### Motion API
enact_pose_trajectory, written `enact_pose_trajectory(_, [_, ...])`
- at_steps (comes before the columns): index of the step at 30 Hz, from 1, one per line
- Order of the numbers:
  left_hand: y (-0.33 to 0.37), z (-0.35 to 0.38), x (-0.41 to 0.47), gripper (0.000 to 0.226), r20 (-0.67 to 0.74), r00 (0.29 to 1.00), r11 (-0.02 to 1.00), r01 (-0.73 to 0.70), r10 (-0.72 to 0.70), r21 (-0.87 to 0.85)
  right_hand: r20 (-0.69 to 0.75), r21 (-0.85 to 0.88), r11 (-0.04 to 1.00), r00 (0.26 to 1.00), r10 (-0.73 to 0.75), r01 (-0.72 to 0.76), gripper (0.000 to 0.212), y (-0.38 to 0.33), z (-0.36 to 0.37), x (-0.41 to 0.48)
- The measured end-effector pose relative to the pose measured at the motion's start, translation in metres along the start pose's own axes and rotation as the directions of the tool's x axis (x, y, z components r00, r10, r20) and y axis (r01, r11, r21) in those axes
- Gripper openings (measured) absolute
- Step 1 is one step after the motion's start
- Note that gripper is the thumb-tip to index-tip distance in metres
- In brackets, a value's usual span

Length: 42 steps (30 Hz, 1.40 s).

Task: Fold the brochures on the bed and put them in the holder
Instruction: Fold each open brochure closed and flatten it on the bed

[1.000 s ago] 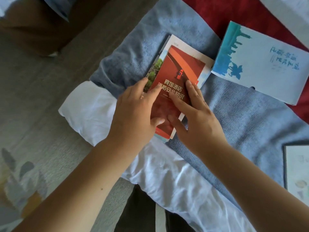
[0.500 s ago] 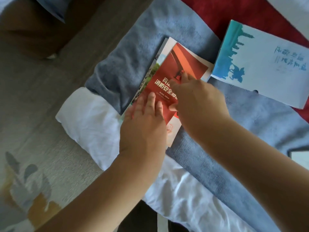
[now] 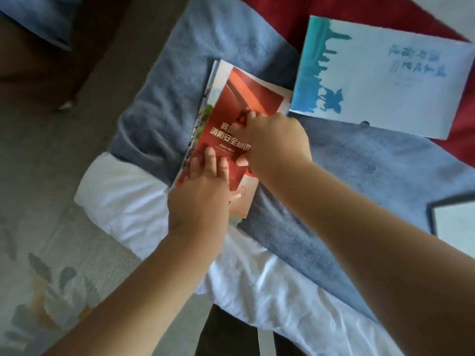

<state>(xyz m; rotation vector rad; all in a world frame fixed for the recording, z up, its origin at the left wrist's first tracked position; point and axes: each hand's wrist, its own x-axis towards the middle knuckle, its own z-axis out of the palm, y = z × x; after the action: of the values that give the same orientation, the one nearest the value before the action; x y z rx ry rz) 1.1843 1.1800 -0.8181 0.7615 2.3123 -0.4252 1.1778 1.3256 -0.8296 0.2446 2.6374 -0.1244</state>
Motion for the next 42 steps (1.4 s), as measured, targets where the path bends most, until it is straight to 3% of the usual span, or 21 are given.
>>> enact_pose_trajectory(2, [-0.002,0.004,-0.007,0.058,-0.068,0.998,0.999,0.010,-0.007,0.045,-0.072,0.042,0.999,0.997,0.001,0.002,0.060,0.006,0.001,-0.007])
enact_pose_trajectory(6, [-0.001,0.010,-0.029,0.056,-0.305,0.951,0.997,-0.031,0.052,0.076,-0.176,0.307,0.948,0.984,-0.032,0.085,0.062,0.009,0.025,-0.045])
enact_pose_trajectory(8, [0.005,0.010,-0.036,0.056,-0.383,0.921,0.997,-0.074,0.073,0.013,-0.231,0.290,0.954,0.973,-0.010,0.078,0.065,0.021,0.042,-0.075])
enact_pose_trajectory(13, [0.069,0.001,-0.039,0.054,-0.537,0.827,0.978,-0.206,0.166,-0.015,-0.382,0.226,0.953,0.881,0.278,-0.202,0.060,0.083,0.080,-0.159])
enact_pose_trajectory(18, [0.146,-0.028,-0.012,0.058,-0.577,0.719,0.902,-0.426,0.387,0.075,-0.322,0.328,0.871,0.823,0.468,-0.367,0.061,0.159,0.104,-0.229])
enact_pose_trajectory(21, [0.180,-0.048,0.005,0.062,-0.573,0.664,0.863,-0.474,0.480,0.174,-0.265,0.378,0.828,0.808,0.526,-0.415,0.061,0.193,0.121,-0.270])
enact_pose_trajectory(23, [0.199,-0.058,0.015,0.066,-0.539,0.679,0.858,-0.475,0.498,0.195,-0.198,0.395,0.806,0.816,0.543,-0.441,0.065,0.209,0.133,-0.298])
enact_pose_trajectory(27, [0.217,-0.066,0.043,0.072,-0.441,0.784,0.900,-0.373,0.437,0.228,-0.094,0.442,0.770,0.830,0.550,-0.460,0.078,0.226,0.155,-0.345])
enact_pose_trajectory(31, [0.214,-0.080,0.071,0.095,-0.447,0.788,0.903,-0.334,0.424,0.269,-0.119,0.463,0.768,0.828,0.548,-0.442,0.091,0.234,0.169,-0.366])
enact_pose_trajectory(36, [0.204,-0.115,0.110,0.118,-0.482,0.760,0.896,-0.320,0.436,0.307,-0.132,0.463,0.767,0.821,0.555,-0.445,0.125,0.229,0.175,-0.362])
enact_pose_trajectory(39, [0.197,-0.131,0.125,0.117,-0.421,0.760,0.862,-0.370,0.495,0.346,-0.147,0.472,0.754,0.802,0.579,-0.457,0.129,0.226,0.177,-0.358])
enact_pose_trajectory(42, [0.210,-0.131,0.113,0.123,-0.387,0.799,0.881,-0.356,0.460,0.312,-0.160,0.488,0.729,0.772,0.615,-0.480,0.128,0.220,0.180,-0.356])
